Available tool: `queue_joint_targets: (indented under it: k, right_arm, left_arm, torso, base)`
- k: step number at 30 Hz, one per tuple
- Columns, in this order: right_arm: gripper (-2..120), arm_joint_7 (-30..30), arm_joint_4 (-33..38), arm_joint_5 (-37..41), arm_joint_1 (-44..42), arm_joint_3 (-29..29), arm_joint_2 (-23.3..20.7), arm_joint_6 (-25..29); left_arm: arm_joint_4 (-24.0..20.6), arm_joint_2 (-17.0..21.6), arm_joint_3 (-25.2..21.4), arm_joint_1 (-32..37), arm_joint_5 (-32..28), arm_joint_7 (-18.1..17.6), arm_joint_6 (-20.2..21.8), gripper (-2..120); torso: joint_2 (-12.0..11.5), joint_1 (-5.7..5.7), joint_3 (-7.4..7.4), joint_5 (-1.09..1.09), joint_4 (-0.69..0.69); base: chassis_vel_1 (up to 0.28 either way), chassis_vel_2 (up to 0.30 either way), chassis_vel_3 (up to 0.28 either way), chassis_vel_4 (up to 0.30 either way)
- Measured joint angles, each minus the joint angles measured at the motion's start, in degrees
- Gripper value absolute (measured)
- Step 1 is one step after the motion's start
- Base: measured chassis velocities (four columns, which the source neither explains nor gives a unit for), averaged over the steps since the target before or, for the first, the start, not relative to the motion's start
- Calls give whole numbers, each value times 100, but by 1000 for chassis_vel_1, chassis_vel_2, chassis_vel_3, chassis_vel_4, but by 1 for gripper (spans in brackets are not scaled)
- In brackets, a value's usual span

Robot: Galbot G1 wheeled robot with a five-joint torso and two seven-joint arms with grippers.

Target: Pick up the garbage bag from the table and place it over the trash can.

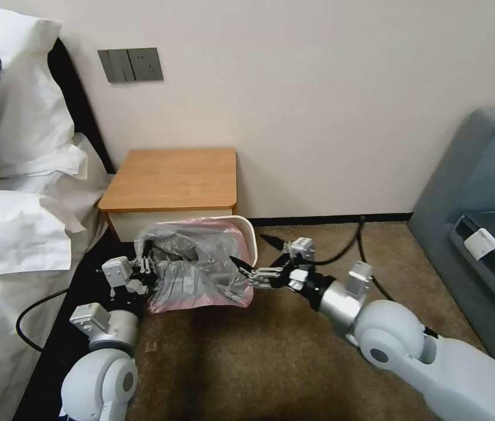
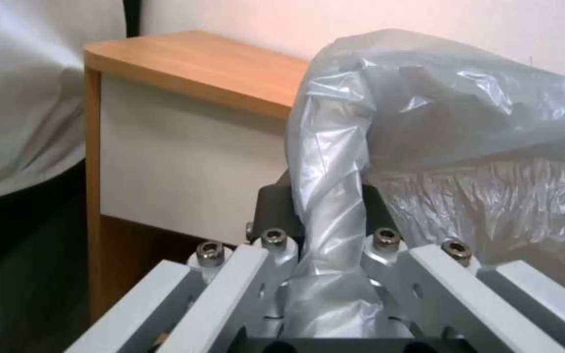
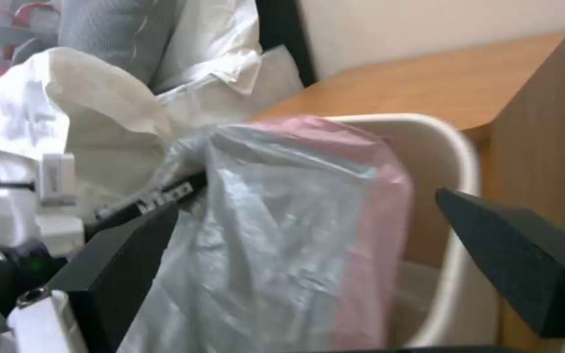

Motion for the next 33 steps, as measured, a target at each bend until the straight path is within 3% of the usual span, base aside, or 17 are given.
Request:
queue_joint_targets:
  k: [10,33]
  right_arm:
    - [100,899,127,98,205,-148,192,-838]
    - [93,832,-241,289,467,-341,463,-990]
  left_arm:
    - [27,-23,11,32,87,15,-37,7]
    - [-44,-49,48,90,135,28,-58,7]
  torso:
    - [0,0,0,1,-2]
    - [0,0,0,1,-1]
  base:
    - [0,0,0,0]
    - [0,0,0,0]
